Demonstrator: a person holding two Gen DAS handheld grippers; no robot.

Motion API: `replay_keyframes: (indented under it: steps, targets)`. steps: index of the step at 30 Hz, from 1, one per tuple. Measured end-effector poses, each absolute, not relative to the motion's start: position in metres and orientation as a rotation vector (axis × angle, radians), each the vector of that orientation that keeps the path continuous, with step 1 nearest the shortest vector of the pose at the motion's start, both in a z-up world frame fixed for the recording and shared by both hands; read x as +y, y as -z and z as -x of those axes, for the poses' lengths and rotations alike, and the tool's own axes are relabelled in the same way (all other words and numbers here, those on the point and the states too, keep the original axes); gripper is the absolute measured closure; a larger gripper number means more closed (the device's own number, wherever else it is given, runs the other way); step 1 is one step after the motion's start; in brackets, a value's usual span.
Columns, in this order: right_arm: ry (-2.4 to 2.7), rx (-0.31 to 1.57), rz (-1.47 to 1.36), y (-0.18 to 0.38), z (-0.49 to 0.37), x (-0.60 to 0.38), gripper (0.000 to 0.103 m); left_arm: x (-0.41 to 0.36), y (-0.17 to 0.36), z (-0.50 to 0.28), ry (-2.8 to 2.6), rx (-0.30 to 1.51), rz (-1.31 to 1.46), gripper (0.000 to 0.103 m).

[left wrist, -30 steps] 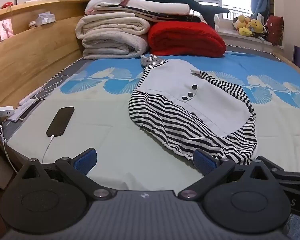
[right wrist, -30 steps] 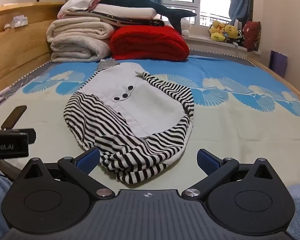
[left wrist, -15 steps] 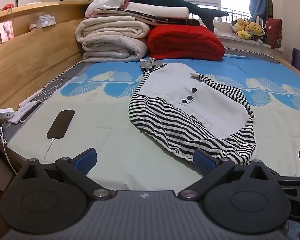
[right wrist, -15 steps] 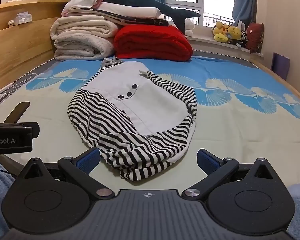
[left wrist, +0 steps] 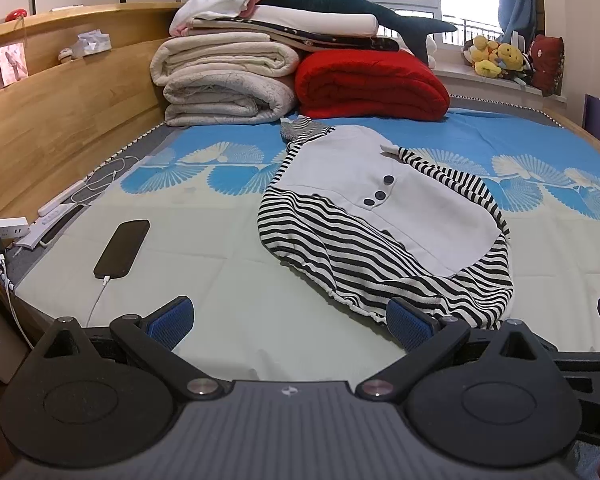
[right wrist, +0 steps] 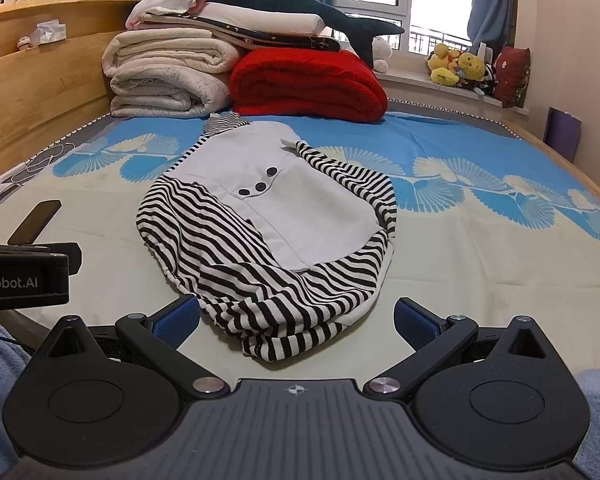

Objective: Fold small clothes

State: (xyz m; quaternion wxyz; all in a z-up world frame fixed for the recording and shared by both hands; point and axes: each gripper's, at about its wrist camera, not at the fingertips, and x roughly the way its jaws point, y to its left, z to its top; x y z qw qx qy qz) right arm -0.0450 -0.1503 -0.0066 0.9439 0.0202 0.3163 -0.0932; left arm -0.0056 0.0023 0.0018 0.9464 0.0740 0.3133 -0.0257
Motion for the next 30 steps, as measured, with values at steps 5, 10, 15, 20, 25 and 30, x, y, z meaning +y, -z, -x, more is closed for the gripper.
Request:
replay_keyframes:
  steps: [5, 10, 15, 20, 25, 30]
  targets:
    - [0.192, 0.645, -0.041, 0.0066, 0.0448, -0.1500, 0.001, 0.0022, -0.0014, 0.0056, 0.053, 0.637, -0.149, 0.001]
    - [0.191, 0.644, -0.041, 0.0068, 0.0445, -0.1507, 0.001, 0.0020, -0.0012, 0.0060, 0.054, 0.635, -0.150, 0.001]
    - [0.189, 0.645, -0.041, 0.0076, 0.0443, -0.1513, 0.001, 0.0022, -0.0010, 0.0063, 0.055, 0.637, -0.149, 0.001]
    - [0.191, 0.648, -0.044, 0.0073, 0.0444, -0.1512, 0.001, 0.0020, -0.0010, 0.0062, 0.054, 0.636, -0.150, 0.001]
    - [0.188, 0.648, -0.044, 0.0078, 0.0443, -0.1515, 0.001, 0.0023, -0.0012, 0.0062, 0.054, 0.637, -0.148, 0.001]
    - [0.188, 0.652, -0.041, 0.0077, 0.0444, -0.1510, 0.001, 0.0004, -0.0025, 0.0075, 0.057, 0.634, -0.149, 0.001]
